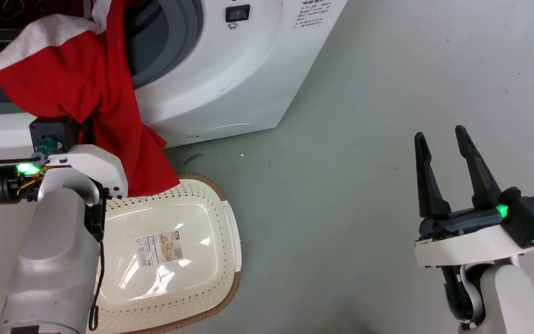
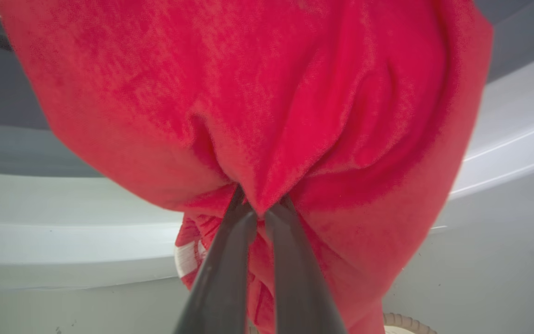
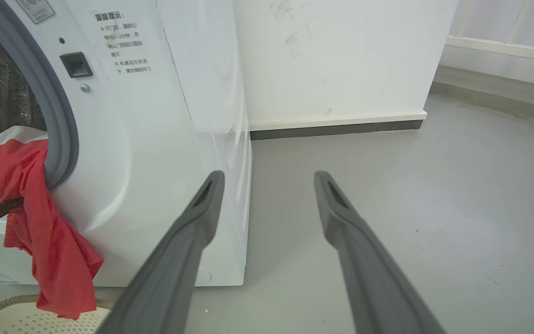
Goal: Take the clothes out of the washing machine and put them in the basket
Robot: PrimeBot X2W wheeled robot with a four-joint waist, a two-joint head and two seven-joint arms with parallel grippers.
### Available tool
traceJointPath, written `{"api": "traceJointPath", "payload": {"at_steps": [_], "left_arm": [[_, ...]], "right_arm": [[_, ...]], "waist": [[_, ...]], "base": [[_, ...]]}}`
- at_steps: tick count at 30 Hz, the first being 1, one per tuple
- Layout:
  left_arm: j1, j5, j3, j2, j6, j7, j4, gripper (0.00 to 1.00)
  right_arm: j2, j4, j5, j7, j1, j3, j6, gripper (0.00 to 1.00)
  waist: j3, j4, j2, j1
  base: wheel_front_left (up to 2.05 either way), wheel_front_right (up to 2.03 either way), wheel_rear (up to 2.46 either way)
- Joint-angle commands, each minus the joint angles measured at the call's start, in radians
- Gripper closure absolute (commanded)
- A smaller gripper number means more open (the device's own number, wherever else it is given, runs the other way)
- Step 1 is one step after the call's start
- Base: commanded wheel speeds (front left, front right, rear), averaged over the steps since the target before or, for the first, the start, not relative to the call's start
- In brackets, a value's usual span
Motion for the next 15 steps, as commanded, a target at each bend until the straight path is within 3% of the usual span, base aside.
{"api": "traceJointPath", "payload": {"at_steps": [1, 15], "left_arm": [[0.002, 0.005, 0.003, -0.003, -0.003, -0.011, -0.015, 1.00], [0.201, 0.030, 0.018, -0.056, -0.038, -0.007, -0.157, 1.00]], "right_arm": [[0.002, 0.001, 0.001, -0.002, -0.007, 0.001, -0.001, 0.00], [0.001, 0.038, -0.010, -0.002, 0.072, 0.003, -0.001, 0.00]], "waist": [[-0.007, 0.001, 0.0000, 0.0000], [-0.178, 0.036, 0.0000, 0.0000]], "base": [[0.00, 0.00, 0.00], [0.00, 0.00, 0.00]]}}
